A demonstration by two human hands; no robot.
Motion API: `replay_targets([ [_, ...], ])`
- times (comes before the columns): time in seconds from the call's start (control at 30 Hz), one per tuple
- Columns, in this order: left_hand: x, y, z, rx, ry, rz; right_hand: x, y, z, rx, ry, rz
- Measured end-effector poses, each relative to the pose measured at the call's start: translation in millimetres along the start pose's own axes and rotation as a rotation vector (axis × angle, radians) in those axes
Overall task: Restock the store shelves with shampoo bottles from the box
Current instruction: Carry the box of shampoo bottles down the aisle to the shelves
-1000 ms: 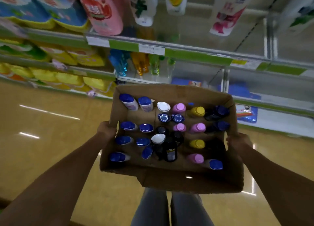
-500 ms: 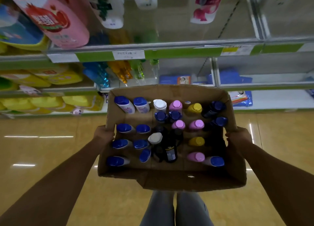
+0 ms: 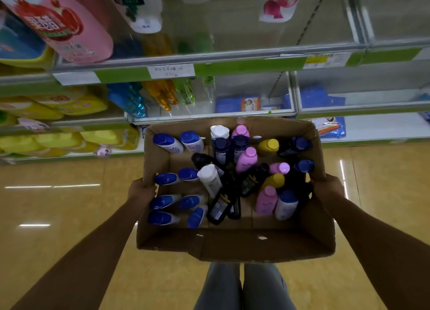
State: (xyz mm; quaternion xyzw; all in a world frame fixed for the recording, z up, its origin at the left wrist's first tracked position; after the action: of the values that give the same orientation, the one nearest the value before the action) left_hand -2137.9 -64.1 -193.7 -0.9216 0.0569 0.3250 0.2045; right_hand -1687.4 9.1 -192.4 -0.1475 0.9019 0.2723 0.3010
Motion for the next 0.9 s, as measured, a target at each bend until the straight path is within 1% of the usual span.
replay_targets([
  [0.3,2,3,0,0.015,-0.028,-0.022,4,-8,8,-0.018,-0.018,-0.003],
  [0.57,1,0,-6,0.054,-0.083,0.09,1,-9,9,-0.059,-0.032,-0.055],
  [0.73,-1,-3,-20,0.094,-0.131,0.081,-2,-10,2,-0.123,-0.056,-0.101],
  [0.83,-4,-7,-37,0.16,-0.178,0.062,-5,-5,-10,-0.172,-0.113,-0.11],
  [0.9,-5,-11,-52,0.193,-0.199,0.013,-8,1,-23,-0.242,-0.197,-0.105],
])
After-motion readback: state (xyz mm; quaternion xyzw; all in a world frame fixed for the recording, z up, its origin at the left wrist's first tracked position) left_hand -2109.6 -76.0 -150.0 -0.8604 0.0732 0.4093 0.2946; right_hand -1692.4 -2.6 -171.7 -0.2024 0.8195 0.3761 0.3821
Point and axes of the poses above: each hand's wrist, its own z-axis towards the middle knuckle, its own x-axis out of the palm, y = z × x, the point moved 3 cm from there along z, towards the middle knuckle, and after that the axes turned 3 degrees about z, right-handed, at the moved point
